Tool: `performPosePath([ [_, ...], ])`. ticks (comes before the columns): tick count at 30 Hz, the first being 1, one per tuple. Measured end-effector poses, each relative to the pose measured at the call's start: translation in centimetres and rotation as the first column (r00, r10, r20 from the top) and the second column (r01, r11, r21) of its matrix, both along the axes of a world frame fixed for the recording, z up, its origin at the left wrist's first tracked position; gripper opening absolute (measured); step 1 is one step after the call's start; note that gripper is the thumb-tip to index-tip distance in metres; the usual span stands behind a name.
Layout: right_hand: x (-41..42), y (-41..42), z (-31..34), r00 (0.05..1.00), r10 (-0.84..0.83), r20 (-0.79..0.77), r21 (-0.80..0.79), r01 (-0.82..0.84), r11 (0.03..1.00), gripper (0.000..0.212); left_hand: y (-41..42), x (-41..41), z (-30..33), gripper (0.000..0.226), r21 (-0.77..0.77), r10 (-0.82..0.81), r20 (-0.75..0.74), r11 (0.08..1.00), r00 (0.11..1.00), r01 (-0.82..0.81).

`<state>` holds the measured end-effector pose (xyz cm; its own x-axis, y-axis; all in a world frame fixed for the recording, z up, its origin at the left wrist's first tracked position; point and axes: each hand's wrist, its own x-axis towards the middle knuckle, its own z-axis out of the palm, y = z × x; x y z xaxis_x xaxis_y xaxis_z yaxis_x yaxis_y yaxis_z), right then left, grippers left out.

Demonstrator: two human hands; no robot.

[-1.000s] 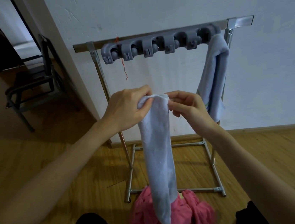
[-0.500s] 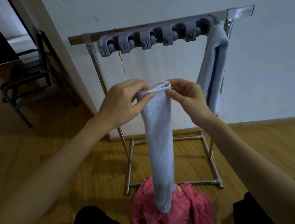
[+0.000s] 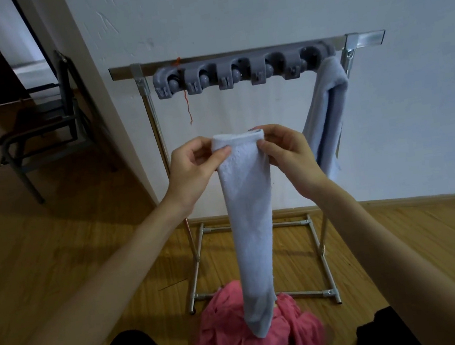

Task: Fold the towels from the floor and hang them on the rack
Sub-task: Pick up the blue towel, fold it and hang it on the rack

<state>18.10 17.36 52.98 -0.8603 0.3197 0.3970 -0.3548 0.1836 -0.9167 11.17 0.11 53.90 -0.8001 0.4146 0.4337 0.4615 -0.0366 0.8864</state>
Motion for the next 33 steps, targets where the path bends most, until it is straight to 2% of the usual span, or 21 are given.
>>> performPosePath([
  [6,0.8,1.2,1.1,0.979,0.192,0.06,-0.074,-0.188,0.979,0.026,1.6,-0.1,1.8,0.004,-0.03,0.036,-0.188,0.999,0.982,-0.042],
  [12,0.5,1.3,1.6,0.967,0.24,0.081,-0.154,-0.226,0.962,0.015,0.8,-0.1,2.3,0.01,-0.033,-0.036,-0.224,0.999,0.974,0.03],
  [15,0.3,0.4,1.1,0.964,0.254,0.078,-0.173,-0.238,0.956,0.017,-1.0,0.1,-0.1,0.017,-0.074,-0.085,-0.059,0.994,0.995,0.081],
  [17,0.3,-0.4,0.6,0.963,0.257,0.084,-0.205,-0.235,0.95,0.016,-2.5,0.3,-3.5,0.026,-0.161,-0.128,0.13,0.976,0.983,0.149],
  [20,0.2,-1.2,-0.1,0.96,0.259,0.102,-0.244,-0.228,0.943,0.016,-3.9,0.3,-9.8,0.03,-0.312,-0.124,0.295,0.925,0.947,0.218],
  [23,0.3,-1.8,-0.4,0.961,0.255,0.107,-0.301,-0.213,0.929,0.017,-4.2,0.6,-14.2,0.03,-0.318,-0.07,0.457,0.918,0.887,0.237],
  [27,0.9,-2.0,-0.3,0.971,0.209,0.118,-0.389,-0.148,0.909,0.02,-3.0,1.6,-17.3,0.028,-0.319,-0.117,0.585,0.876,0.803,0.361],
  [30,1.3,-0.8,-0.2,0.986,0.113,0.126,-0.544,-0.026,0.838,0.02,-1.6,2.2,-18.8,0.042,-0.222,-0.115,0.712,0.899,0.693,0.378],
  [31,1.3,0.0,-0.5,0.989,0.045,0.139,-0.594,0.047,0.803,0.018,-1.2,2.3,-18.9,0.045,-0.2,-0.132,0.725,0.899,0.676,0.389],
  [33,1.4,2.1,-1.8,0.979,-0.102,0.178,-0.693,0.198,0.693,0.015,-0.7,2.0,-19.0,0.047,-0.227,-0.138,0.7,0.887,0.701,0.401],
])
